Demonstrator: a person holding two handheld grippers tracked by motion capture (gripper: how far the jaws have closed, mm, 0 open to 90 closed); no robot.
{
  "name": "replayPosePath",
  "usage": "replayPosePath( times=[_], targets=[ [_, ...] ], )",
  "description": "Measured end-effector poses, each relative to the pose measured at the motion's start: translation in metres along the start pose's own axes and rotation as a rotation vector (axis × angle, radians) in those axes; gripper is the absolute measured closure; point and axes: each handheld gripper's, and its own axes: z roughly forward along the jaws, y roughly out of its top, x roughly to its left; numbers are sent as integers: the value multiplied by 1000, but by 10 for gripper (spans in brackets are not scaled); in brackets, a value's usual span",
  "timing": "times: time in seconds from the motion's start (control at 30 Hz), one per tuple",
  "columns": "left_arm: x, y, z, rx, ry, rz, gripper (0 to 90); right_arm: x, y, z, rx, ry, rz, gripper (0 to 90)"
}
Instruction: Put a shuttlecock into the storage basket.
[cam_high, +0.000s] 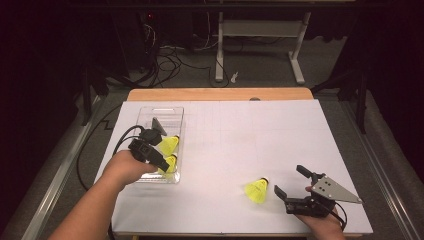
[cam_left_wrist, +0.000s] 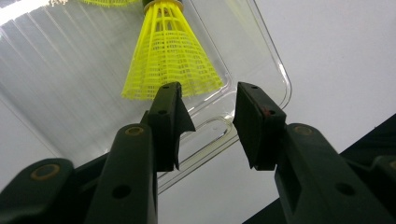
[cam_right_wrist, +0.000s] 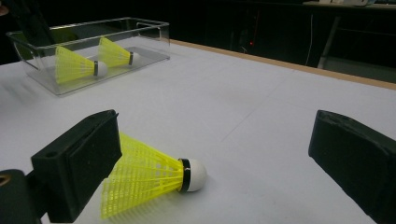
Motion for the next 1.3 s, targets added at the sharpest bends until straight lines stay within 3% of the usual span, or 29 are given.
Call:
replayPosePath(
  times=[0.87,1.1,1.3],
  targets=[
    [-17,4,-31,-9,30,33,489,0,0,1,3,1,5,31],
    [-24,5,-31,-7,30,55,426,0,0,1,4,1,3,31],
    [-30,7,-27,2,48,74,315,0,0,0,2,0,2,31]
  ],
)
